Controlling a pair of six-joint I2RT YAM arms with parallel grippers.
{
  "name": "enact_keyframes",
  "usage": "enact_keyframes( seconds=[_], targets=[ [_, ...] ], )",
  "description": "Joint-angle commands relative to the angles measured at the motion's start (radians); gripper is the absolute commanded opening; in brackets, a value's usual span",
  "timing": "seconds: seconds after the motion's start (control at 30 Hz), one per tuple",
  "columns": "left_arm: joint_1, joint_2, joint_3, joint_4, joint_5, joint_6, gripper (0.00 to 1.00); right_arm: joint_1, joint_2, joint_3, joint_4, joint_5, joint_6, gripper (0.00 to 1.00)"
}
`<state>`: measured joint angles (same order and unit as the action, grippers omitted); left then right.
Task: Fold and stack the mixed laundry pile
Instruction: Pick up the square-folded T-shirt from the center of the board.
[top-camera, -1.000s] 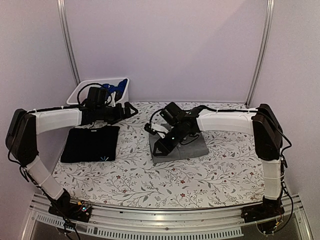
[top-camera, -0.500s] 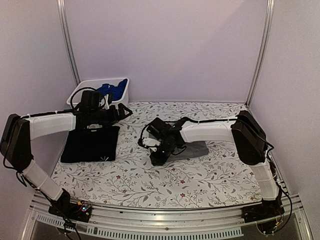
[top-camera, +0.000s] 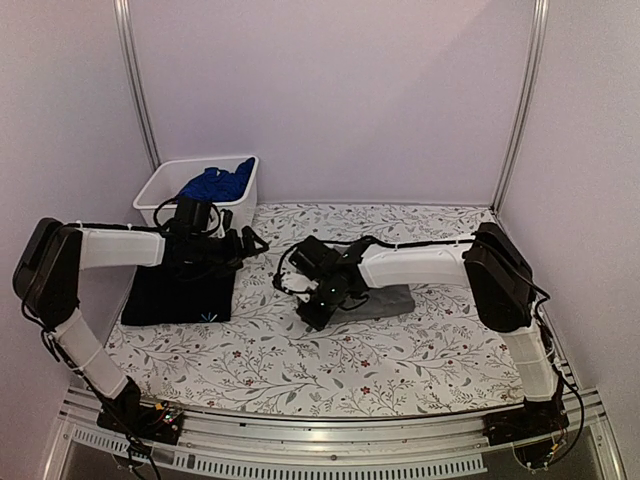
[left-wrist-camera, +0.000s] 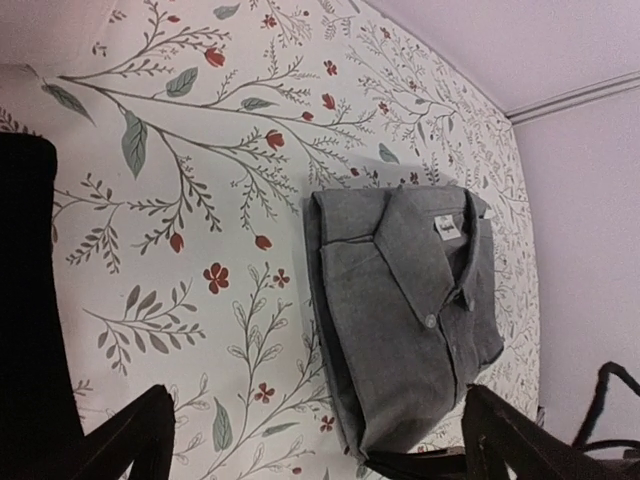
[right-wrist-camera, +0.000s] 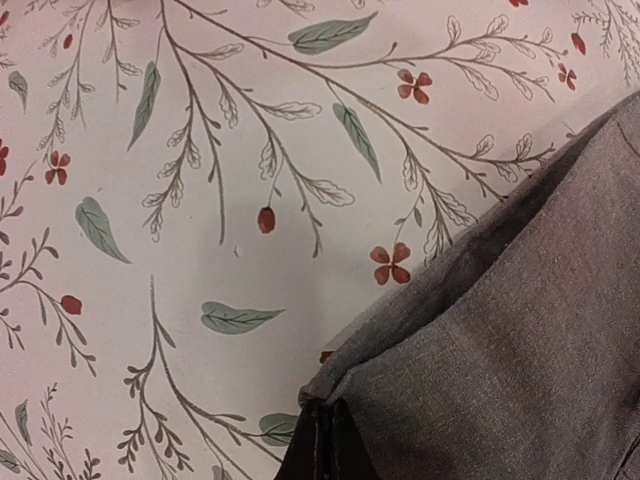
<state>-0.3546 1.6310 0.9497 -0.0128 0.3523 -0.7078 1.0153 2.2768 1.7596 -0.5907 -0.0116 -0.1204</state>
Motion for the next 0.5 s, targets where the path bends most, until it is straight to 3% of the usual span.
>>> enact_keyframes(
  seconds=[0.0, 0.47],
  targets=[
    [0.01, 0.04, -0.043, 0.096, 0.108, -0.134, 1.0, -0.02, -0.112, 0.009, 0.098, -0.106, 0.039, 0.0],
    [-0.037, 0.146, -0.095, 0.353, 0.223, -0.405, 1.0, -0.049, -0.045, 0.12, 0.134, -0.136, 0.095, 0.0]
  ],
)
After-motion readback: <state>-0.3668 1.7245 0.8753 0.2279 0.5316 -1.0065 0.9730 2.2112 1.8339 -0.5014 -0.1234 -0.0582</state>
